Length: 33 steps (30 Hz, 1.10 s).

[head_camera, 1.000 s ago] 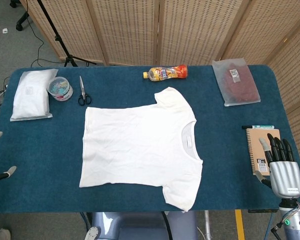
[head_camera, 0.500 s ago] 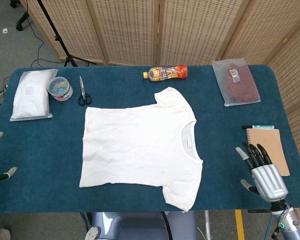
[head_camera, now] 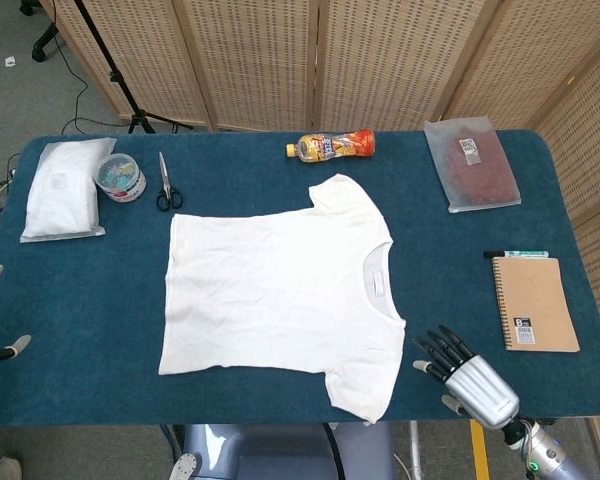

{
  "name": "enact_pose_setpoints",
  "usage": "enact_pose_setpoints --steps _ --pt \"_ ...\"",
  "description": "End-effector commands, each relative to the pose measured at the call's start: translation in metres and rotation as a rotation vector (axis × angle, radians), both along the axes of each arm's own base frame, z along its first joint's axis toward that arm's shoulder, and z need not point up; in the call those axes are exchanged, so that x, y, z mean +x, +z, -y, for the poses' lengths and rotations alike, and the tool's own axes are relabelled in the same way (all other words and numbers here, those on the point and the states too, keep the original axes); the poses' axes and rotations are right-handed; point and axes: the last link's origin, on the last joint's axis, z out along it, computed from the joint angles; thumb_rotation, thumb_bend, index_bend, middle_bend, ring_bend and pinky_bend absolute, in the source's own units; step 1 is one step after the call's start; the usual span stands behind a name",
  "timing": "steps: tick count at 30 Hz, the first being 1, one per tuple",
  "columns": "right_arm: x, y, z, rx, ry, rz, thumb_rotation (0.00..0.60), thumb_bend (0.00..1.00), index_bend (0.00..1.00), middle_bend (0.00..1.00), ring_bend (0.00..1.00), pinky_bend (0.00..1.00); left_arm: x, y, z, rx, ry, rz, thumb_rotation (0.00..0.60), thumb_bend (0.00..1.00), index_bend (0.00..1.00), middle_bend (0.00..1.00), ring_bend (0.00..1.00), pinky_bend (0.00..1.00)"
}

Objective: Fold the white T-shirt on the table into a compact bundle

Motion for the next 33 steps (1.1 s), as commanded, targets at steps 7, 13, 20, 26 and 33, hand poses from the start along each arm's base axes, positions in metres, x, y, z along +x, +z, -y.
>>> enact_pose_setpoints --steps 7,13,20,26,33 --pt "0.012 -0.031 -0.004 0.097 0.156 -0.031 0.6 0.0 0.31 0.17 0.0 0.0 -0.002 -0.002 -0.001 -0.004 0.009 -0.005 0.6 0.0 0.0 0.0 0.0 0.0" --pt "0.028 -0.049 0.003 0.137 0.195 -0.039 0.6 0.0 0.31 0.17 0.0 0.0 -0.002 -0.005 -0.003 -0.011 0.016 -0.014 0.6 0.0 0.0 0.0 0.0 0.0" --pt "0.044 -0.069 0.006 0.166 0.213 -0.028 0.6 0.0 0.31 0.17 0.0 0.0 -0.004 -0.005 -0.005 -0.011 0.027 -0.015 0.6 0.0 0.0 0.0 0.0 0.0" --pt "0.058 -0.085 0.017 0.167 0.211 -0.017 0.6 0.0 0.31 0.17 0.0 0.0 -0.005 -0.006 -0.006 -0.011 0.034 -0.017 0.6 0.0 0.0 0.0 0.0 0.0" --pt "0.068 -0.095 0.021 0.16 0.216 0.01 0.6 0.01 0.32 0.18 0.0 0.0 -0.005 -0.007 -0.007 -0.014 0.037 -0.019 0.6 0.0 0.0 0.0 0.0 0.0"
